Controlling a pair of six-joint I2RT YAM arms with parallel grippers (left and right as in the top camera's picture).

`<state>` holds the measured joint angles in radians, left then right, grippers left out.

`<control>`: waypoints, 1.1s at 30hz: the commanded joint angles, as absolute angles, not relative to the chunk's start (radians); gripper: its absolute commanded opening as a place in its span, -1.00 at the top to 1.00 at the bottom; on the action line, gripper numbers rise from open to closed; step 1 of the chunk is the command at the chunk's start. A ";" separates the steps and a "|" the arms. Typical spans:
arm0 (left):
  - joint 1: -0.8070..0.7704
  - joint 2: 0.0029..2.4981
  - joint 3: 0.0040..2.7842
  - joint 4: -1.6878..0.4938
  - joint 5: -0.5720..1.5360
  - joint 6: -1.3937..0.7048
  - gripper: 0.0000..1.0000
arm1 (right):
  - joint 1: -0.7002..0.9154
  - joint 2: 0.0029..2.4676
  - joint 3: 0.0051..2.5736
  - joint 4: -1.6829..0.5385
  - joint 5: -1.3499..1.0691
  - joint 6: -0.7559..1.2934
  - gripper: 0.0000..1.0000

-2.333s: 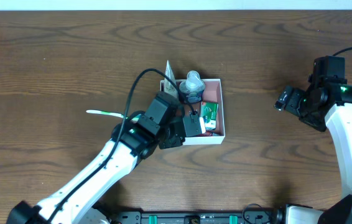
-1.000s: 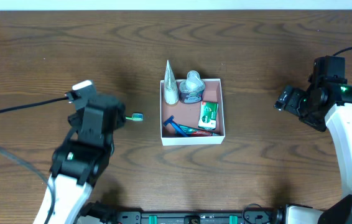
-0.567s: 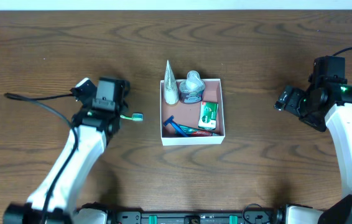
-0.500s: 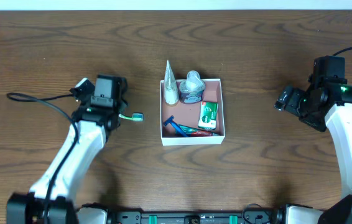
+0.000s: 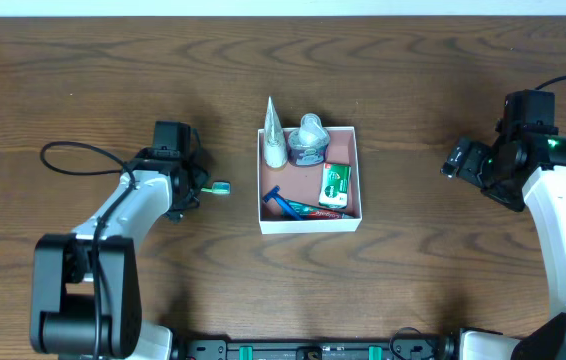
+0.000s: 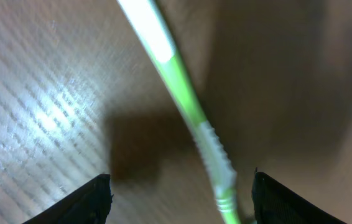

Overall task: Pack container
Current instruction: 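Lower the left gripper and grasp the green toothbrush handle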

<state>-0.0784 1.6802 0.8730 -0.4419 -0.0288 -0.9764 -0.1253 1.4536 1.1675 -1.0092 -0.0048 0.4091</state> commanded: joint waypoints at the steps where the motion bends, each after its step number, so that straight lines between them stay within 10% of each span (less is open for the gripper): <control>1: -0.072 1.713 0.879 -0.457 -0.004 -0.992 -0.45 | -0.131 1.439 1.170 -1.010 -0.004 0.403 -0.99; 25: -0.072 1.742 0.879 -0.670 0.041 -0.754 -0.44 | -0.131 1.439 1.170 -1.010 -0.004 0.403 -0.99; 33: -0.072 1.742 0.879 -0.611 0.026 -0.726 0.63 | -0.131 1.439 1.170 -1.010 -0.004 0.403 -0.99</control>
